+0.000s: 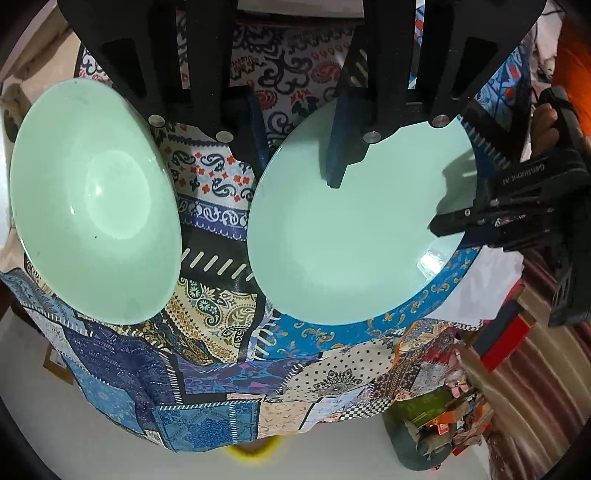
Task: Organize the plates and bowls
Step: 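Lift the mint green plate off the quilt with both grippers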
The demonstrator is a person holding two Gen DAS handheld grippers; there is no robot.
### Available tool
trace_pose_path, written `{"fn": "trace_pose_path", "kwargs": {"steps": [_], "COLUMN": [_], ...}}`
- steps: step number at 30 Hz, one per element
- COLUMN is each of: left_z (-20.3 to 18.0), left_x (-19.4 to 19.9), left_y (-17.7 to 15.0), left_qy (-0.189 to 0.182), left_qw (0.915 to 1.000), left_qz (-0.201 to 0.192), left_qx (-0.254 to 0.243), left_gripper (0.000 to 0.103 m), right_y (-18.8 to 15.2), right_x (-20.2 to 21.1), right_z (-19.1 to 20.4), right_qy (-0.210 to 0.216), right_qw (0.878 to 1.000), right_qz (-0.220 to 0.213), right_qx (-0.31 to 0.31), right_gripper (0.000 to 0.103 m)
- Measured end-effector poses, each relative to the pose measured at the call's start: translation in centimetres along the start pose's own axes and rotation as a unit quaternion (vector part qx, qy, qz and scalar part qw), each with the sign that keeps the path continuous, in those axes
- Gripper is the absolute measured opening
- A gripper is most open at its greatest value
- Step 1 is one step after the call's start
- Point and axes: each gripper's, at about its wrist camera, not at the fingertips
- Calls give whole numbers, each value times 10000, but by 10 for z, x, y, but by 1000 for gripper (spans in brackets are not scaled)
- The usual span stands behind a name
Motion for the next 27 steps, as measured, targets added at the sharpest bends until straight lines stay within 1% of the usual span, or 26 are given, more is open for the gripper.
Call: {"fn": "trace_pose_path", "kwargs": {"steps": [4, 11, 15, 27], "left_z": [-1, -1, -6, -25], "left_x": [10, 32, 46, 93], "left_y": [-10, -22, -29, -42], "left_qy": [-24, -38, 42, 104], "left_qw": [10000, 9998, 9996, 9984], "left_qz": [-4, -129, -236, -534], "left_qx": [37, 172, 157, 159], "left_gripper": [32, 32, 32, 32], "right_y": [-2, -6, -10, -25], "right_x": [3, 13, 21, 63], "right_z": [0, 6, 10, 21], "right_qy": [57, 172, 196, 260], "right_qw": [10000, 9997, 9994, 9973], "right_qz": [-50, -136, -225, -603], "right_qx": [15, 117, 172, 327], "right_gripper": [28, 27, 27, 27]}}
Point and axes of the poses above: each gripper's, at about its wrist camera, not at the fingertips, and x roughly against the way its jaws point, z to its left, y to its top, and after that the axes turned 1 degree about y, right-handed
